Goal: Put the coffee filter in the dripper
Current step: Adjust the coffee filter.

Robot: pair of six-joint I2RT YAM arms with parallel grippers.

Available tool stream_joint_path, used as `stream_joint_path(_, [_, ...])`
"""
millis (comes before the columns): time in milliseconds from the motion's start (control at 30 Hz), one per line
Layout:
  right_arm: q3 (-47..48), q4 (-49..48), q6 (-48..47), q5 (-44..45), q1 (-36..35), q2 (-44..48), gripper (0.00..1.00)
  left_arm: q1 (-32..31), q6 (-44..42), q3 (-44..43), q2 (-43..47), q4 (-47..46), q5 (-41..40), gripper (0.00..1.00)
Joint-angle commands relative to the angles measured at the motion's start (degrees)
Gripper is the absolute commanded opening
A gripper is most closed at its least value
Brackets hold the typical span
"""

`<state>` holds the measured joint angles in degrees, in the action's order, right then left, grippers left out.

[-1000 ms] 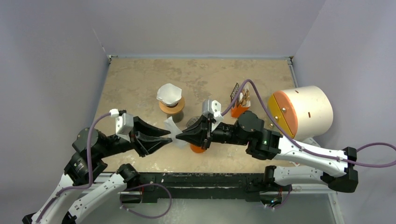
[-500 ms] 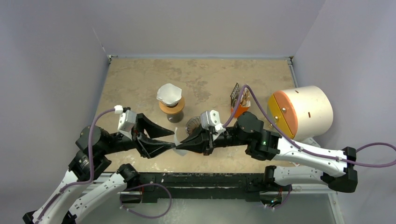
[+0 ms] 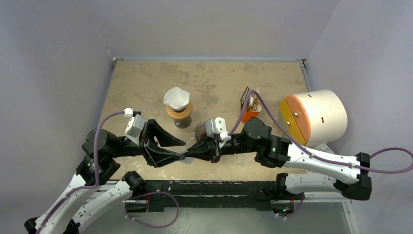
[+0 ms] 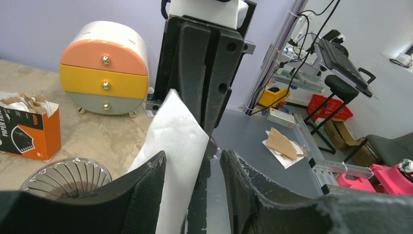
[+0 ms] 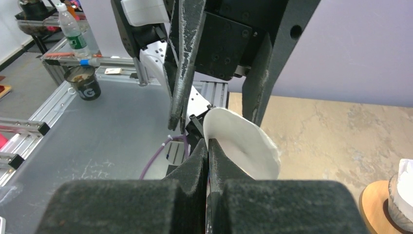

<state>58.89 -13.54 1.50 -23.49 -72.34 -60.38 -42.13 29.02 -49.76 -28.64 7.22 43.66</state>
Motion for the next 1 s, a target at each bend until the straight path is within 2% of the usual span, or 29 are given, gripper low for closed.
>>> stream_joint_path(0, [2.3,-0.3,-1.0,2.5,0.0,-0.2,0.0,0.0,1.0,-0.3,-0.7,-2.9,1.7,0.43])
stream_joint_path(267, [2.8,0.0,-0.9,2.9,-0.3,-0.1,0.0,0.0,-0.6,-0.5,-2.2,-0.2,0.6,0.35])
stream_joint_path(367, [2.6,0.1,-0.9,3.1,-0.3,0.2,0.0,0.0,-2.0,-0.7,-2.3,1.1,-0.7,0.17])
stream_joint_path(433, [2.5,0.0,-0.8,3.1,-0.4,0.4,0.0,0.0,-2.5,-0.9,-2.4,1.7,-1.4,0.01])
stream_joint_path(467, [2.4,0.0,-0.7,3.1,-0.4,0.6,0.0,0.0,-2.7,-0.9,-2.5,1.8,-1.6,0.0])
stream_joint_path(733, [1.2,-0.3,0.8,3.5,-0.4,1.1,0.0,0.0,-0.7,1.0,0.0,-2.0,-3.6,0.0])
stream_joint_path(767, [1.2,-0.3,1.2,3.5,-0.4,1.2,0.02,0.0,-0.3,1.4,0.5,-2.7,-4.3,0.0])
stream_joint_path(867, [0.5,0.0,2.6,4.0,-0.4,2.0,0.18,0.0,0.3,2.4,2.0,-3.2,-6.1,0.0])
stream_joint_path(967, [-0.7,-1.0,3.4,4.6,-0.4,3.3,0.19,0.0,0.8,3.0,3.4,-3.3,-7.2,0.0])
